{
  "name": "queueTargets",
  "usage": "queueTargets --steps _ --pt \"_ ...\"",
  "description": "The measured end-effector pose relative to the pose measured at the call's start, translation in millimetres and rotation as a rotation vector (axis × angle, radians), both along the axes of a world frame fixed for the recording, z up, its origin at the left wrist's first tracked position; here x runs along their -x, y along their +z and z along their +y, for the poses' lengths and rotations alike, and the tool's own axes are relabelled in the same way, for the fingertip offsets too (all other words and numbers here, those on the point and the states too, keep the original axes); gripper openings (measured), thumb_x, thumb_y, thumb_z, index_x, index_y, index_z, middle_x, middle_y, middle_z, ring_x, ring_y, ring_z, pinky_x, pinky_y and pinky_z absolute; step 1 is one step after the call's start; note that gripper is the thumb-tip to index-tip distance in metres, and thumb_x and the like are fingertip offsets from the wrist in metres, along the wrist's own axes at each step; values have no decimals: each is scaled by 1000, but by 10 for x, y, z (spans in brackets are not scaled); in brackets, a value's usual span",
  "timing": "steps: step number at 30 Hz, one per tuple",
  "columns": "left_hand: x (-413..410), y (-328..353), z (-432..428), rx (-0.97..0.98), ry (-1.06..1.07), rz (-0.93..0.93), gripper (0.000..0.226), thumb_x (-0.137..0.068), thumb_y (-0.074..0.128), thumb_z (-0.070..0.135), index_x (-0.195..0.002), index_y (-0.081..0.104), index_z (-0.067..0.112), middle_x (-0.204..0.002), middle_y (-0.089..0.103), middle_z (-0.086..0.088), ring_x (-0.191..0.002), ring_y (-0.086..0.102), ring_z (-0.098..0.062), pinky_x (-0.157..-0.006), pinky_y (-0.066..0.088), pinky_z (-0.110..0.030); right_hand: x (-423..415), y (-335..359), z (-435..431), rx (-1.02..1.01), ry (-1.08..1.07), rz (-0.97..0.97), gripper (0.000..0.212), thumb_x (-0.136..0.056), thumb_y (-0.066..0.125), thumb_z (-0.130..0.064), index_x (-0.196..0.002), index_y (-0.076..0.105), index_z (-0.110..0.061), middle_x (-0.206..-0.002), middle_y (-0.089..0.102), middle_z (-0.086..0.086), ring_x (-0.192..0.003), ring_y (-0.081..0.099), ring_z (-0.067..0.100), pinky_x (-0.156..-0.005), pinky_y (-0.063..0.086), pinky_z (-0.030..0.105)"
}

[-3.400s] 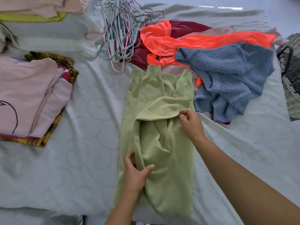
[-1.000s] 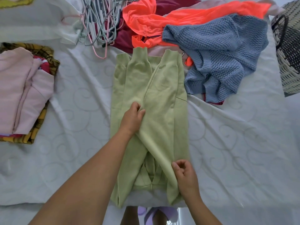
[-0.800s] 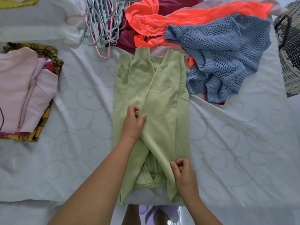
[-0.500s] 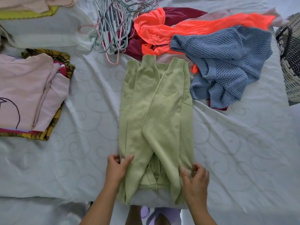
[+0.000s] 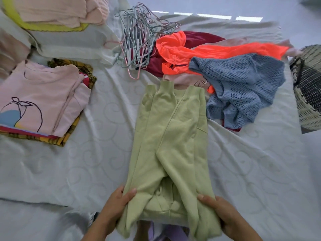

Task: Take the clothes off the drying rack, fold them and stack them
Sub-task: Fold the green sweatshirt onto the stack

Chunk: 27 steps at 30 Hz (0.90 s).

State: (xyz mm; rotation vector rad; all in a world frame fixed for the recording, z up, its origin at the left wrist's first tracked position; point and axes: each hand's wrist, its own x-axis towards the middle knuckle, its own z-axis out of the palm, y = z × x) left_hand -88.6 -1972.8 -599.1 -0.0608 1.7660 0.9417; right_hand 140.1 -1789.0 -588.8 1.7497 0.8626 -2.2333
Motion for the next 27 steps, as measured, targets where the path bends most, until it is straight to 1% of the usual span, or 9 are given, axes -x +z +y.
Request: queueTargets --steps 2,5,10,12,15,18,20,24,27 --pt "62 85 77 5 88 10 43 -80 70 32 -112 53 9 -102 67 -14 -84 65 -24 -68 50 -33 13 96 116 28 -78 37 48 -61 78 -13 -103 65 8 -93 70 24 -76 70 32 -64 55 34" --pt "245 263 370 -117 148 -26 36 -88 61 22 -119 47 31 -104 67 -10 -92 66 -28 -74 53 -39 188 218 394 -46 -173 17 35 -80 62 -14 -106 62 9 -85 71 21 -67 69 26 -57 55 31" --pt "600 488 954 -192 146 -47 15 -92 53 20 -103 62 13 -98 68 -9 -82 63 -19 -67 52 -30 544 346 935 -89 -328 142 54 -70 75 -22 -118 53 -14 -92 65 10 -69 64 20 -44 51 23" --pt "776 485 1161 -191 135 -38 16 -93 52 16 -101 63 8 -94 69 -9 -81 63 -19 -67 52 -29 721 393 1138 -87 -283 210 55 -62 79 -26 -112 60 -15 -90 65 10 -67 64 19 -46 50 21" --pt "1048 457 1514 -250 90 -90 20 -93 49 12 -99 67 8 -94 71 -7 -81 67 -15 -65 55 -24 983 330 1441 -125 -194 275 71 -46 86 -33 -109 67 -6 -99 68 13 -86 64 20 -70 54 27" --pt "1313 389 1925 -300 135 -165 26 -95 47 31 -97 68 16 -89 72 -5 -77 68 -16 -72 56 -31 1265 243 1785 -114 -267 187 15 -76 70 -28 -83 64 -17 -66 61 1 -52 57 8 -40 44 15" --pt "1493 288 2188 -284 151 -193 37 -96 42 42 -102 65 13 -86 69 -10 -69 69 -18 -67 56 -30 1427 110 2028 -94 -250 75 19 -90 51 -23 -72 54 -19 -53 52 -3 -39 45 4 -32 31 12" --pt "1692 8 2534 -243 166 -255 51 -94 43 45 -122 49 2 -93 65 -15 -72 69 -18 -56 57 -24 1733 -179 2241 -114 -323 33 35 -93 46 -46 -87 56 -13 -70 60 5 -43 51 7 -36 37 13" --pt "1734 -144 2596 -214 132 -259 53 -94 48 37 -130 41 -1 -101 62 -16 -82 65 -20 -61 58 -23 1879 -312 2200 -215 -367 -26 29 -93 50 -40 -98 53 -11 -79 58 7 -59 53 11 -48 43 18"
